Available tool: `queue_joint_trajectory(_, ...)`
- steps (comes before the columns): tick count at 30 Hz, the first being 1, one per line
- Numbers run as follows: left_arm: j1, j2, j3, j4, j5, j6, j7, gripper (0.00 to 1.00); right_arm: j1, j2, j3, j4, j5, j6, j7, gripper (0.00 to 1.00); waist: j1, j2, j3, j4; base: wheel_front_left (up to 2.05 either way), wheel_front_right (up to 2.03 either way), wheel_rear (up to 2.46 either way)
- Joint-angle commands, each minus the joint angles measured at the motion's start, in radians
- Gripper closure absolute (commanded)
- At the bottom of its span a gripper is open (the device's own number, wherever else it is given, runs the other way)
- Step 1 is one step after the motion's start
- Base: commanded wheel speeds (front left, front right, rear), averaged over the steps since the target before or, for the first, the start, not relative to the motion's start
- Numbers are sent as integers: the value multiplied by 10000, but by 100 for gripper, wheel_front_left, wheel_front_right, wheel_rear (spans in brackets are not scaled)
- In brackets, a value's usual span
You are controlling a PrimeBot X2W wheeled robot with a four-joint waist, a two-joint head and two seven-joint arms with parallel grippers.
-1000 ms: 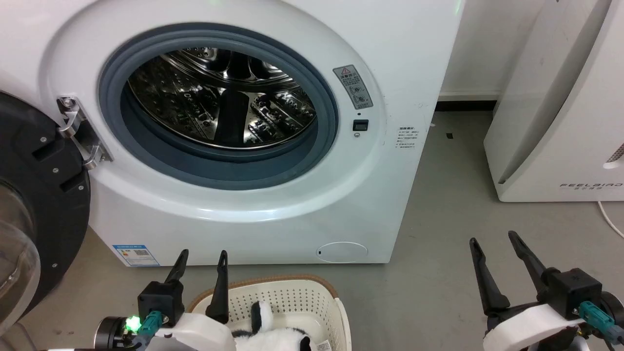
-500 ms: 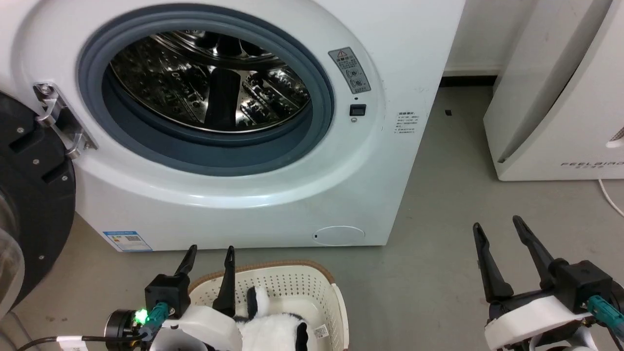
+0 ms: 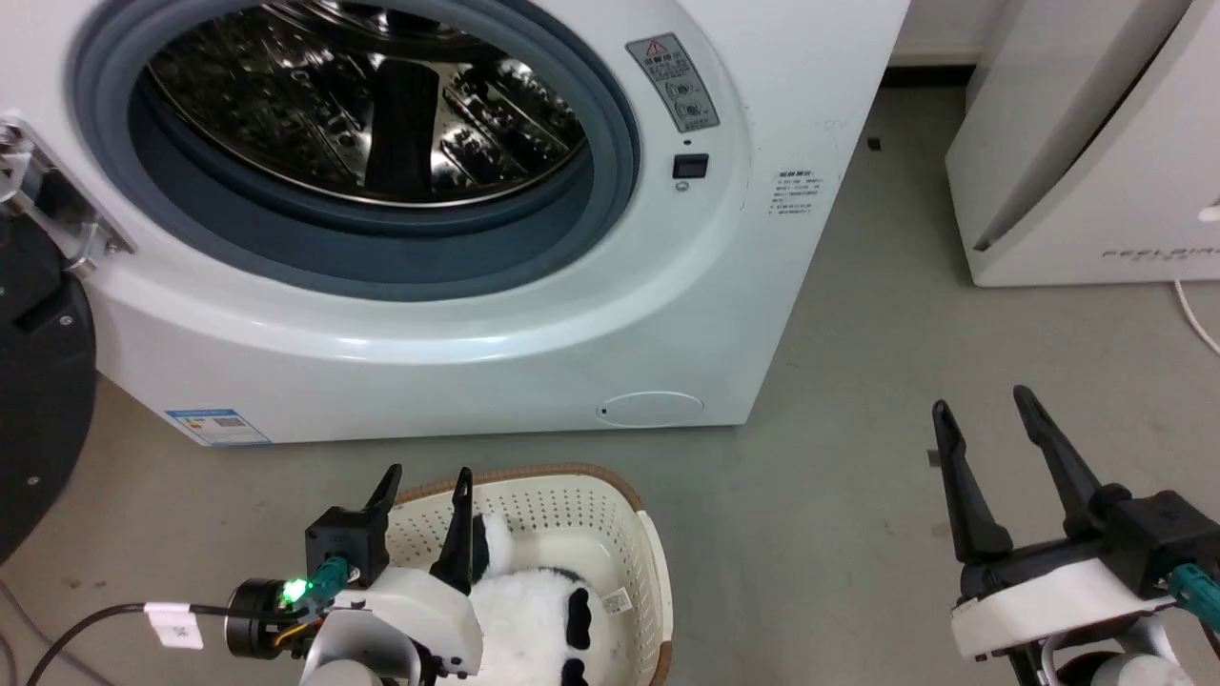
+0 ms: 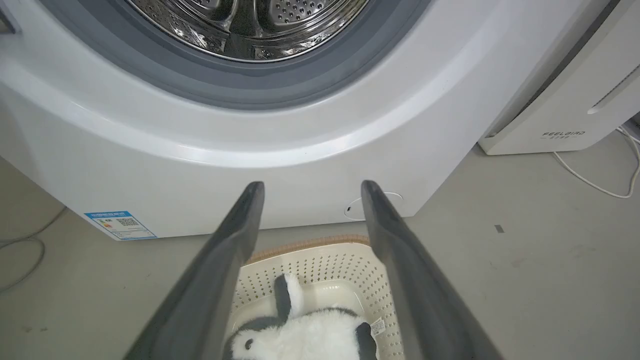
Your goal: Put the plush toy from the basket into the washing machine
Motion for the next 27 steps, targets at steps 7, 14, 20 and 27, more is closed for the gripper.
queue_joint_trajectory(7,-768,157,-82,1301,-81,-179,-226,0,-377,8,-16,-229,165,-5,-224,0,-1,0,681,-183,0,0,0)
queue_joint_trajectory(14,-1636,324,-223,2974,-243,-374,-324,0,-599,9,67,-315,289,-6,-369,0,-1,0,1383,-375,0,0,0)
queue_joint_trajectory(20,-2428,548,-464,4418,-287,-496,-60,0,-841,10,56,-424,465,-6,-494,0,-1,0,2050,-564,0,0,0)
queue_joint_trajectory(27,-3225,878,-811,5808,-354,-660,547,0,-1115,11,149,-536,615,-7,-640,0,-1,0,2839,-870,0,0,0)
